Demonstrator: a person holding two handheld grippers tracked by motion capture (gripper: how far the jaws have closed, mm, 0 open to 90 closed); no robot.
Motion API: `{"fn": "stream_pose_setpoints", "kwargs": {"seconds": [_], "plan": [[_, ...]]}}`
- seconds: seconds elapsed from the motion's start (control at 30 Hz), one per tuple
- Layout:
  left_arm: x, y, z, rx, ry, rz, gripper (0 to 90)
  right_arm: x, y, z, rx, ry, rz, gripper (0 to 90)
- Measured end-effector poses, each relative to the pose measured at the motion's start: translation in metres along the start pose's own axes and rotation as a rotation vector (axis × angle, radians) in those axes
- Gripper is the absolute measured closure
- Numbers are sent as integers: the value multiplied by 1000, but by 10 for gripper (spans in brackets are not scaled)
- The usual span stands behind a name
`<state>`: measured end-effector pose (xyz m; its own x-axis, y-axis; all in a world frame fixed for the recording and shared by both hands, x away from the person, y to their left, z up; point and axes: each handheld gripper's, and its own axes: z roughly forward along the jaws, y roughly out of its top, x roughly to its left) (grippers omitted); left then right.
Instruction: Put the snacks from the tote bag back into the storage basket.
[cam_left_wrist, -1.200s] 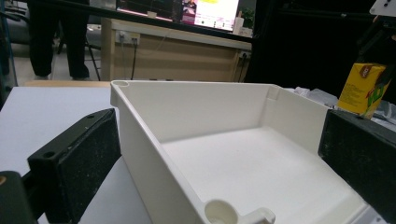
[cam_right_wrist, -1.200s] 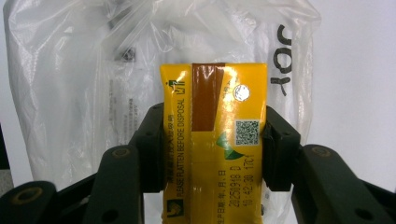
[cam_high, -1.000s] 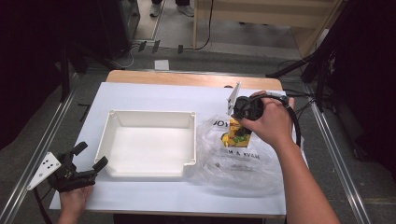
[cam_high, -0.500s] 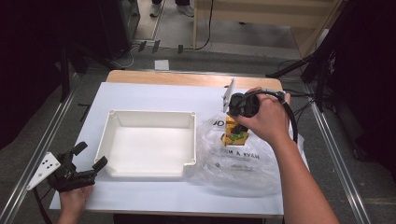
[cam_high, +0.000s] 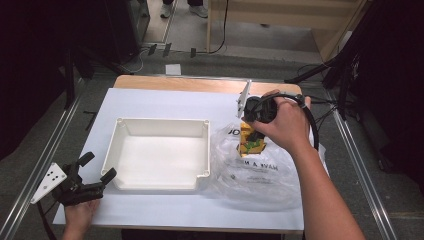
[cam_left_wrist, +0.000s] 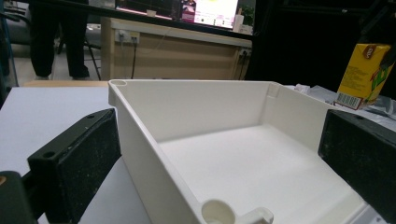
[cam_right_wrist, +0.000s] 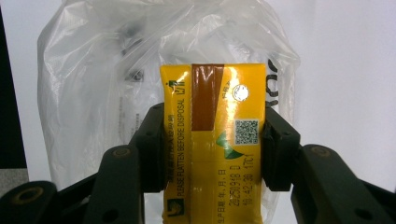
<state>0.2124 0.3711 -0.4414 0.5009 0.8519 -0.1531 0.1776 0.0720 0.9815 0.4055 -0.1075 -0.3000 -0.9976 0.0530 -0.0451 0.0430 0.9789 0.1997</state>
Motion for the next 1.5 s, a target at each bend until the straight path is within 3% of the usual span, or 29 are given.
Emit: {"fn": "stream_pose_setpoints", "kwargs": {"seconds": [0.77, 1.5], "plan": [[0, 0, 0, -4, -5, -2, 0, 0, 20, -10, 4, 6, -20, 535], [-1, 0, 0, 3, -9, 1, 0, 0, 33, -24, -35, -6, -48, 537]]}}
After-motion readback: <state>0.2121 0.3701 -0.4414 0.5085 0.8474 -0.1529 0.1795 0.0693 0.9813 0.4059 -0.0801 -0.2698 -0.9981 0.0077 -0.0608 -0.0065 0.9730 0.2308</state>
